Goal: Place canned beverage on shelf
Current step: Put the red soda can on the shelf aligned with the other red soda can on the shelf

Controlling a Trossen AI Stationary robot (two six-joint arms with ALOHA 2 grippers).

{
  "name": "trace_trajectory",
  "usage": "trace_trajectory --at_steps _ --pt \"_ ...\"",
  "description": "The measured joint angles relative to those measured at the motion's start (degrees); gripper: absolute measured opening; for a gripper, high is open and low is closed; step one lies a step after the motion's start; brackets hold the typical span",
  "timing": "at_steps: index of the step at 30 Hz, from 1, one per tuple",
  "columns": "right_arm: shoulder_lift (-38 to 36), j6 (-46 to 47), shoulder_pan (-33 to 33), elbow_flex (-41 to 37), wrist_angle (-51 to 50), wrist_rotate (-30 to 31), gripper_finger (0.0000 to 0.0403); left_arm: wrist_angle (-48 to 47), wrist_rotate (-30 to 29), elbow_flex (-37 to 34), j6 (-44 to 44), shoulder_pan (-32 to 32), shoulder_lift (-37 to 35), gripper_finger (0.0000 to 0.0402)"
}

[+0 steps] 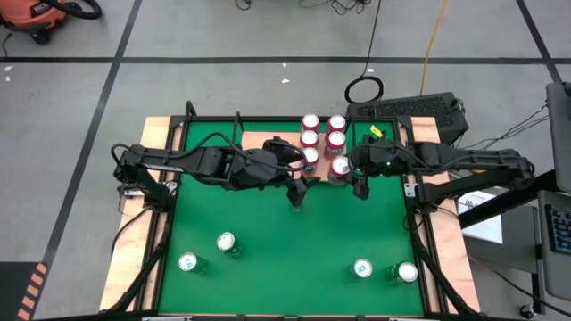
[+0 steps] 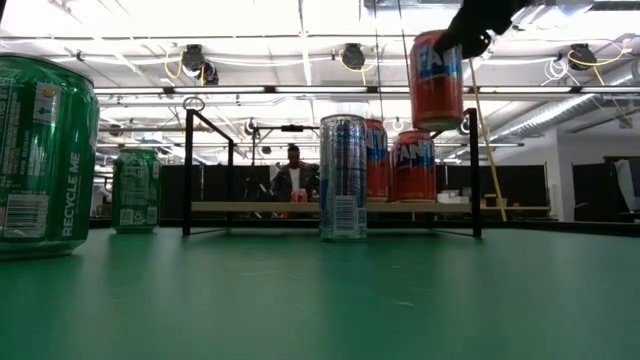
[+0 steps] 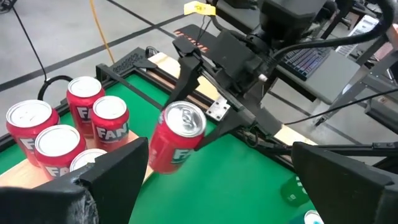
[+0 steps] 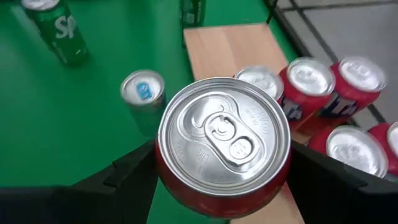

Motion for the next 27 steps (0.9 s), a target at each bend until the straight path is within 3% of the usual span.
trace_trajectory --at_steps 7,27 --pt "1.32 -1.47 -3.76 -4.86 7.39 -2.69 0.029 -0.64 -0.01 0.0 -0.97 -0.02 0.02 0.0396" --pt "1.3 -1.33 -8.07 -13.35 13.21 -2.49 0.029 -1.49 -0.06 -0.04 -0.47 -0.11 0.09 0.0396"
